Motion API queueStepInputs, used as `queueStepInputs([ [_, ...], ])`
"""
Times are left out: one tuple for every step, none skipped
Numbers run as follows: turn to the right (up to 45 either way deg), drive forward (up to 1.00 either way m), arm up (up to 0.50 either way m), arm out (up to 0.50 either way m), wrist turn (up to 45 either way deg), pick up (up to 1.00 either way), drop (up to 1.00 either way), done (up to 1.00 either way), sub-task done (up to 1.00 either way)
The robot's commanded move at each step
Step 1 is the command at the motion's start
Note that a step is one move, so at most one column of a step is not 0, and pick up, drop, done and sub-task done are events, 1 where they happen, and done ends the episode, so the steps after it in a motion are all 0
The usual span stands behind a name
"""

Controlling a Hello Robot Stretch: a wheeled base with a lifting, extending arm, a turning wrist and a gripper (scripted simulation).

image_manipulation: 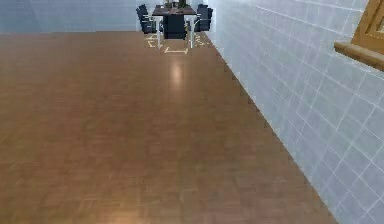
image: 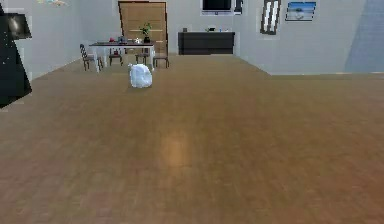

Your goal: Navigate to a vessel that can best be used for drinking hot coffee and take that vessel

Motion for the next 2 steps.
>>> queueStepInputs([
  [0.0, 1.0, 0.0, 0.0, 0.0, 0.0, 0.0, 0.0, 0.0],
  [0.0, 1.0, 0.0, 0.0, 0.0, 0.0, 0.0, 0.0, 0.0],
])
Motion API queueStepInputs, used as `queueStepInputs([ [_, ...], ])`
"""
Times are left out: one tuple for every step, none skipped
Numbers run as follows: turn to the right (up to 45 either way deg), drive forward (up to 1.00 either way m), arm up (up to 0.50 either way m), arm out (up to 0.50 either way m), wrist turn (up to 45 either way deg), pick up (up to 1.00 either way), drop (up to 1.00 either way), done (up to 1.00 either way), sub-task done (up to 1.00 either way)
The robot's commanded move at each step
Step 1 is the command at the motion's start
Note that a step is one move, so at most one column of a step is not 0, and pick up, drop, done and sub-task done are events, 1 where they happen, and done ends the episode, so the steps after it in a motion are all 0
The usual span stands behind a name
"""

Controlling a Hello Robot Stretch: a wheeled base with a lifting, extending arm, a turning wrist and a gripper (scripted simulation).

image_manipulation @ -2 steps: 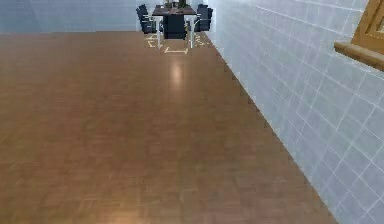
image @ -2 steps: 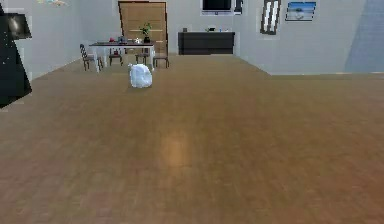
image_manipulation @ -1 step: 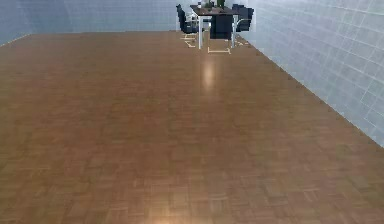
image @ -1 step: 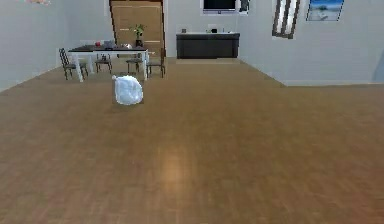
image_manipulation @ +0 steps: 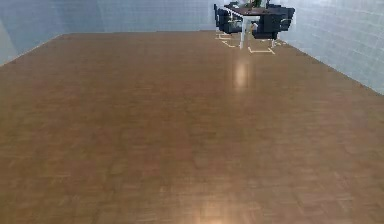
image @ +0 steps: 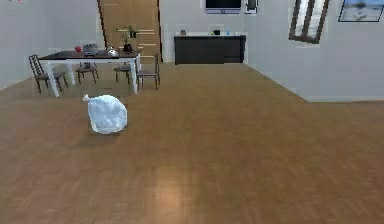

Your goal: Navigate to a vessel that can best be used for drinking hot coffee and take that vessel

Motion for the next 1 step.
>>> queueStepInputs([
  [0.0, 1.0, 0.0, 0.0, 0.0, 0.0, 0.0, 0.0, 0.0],
])
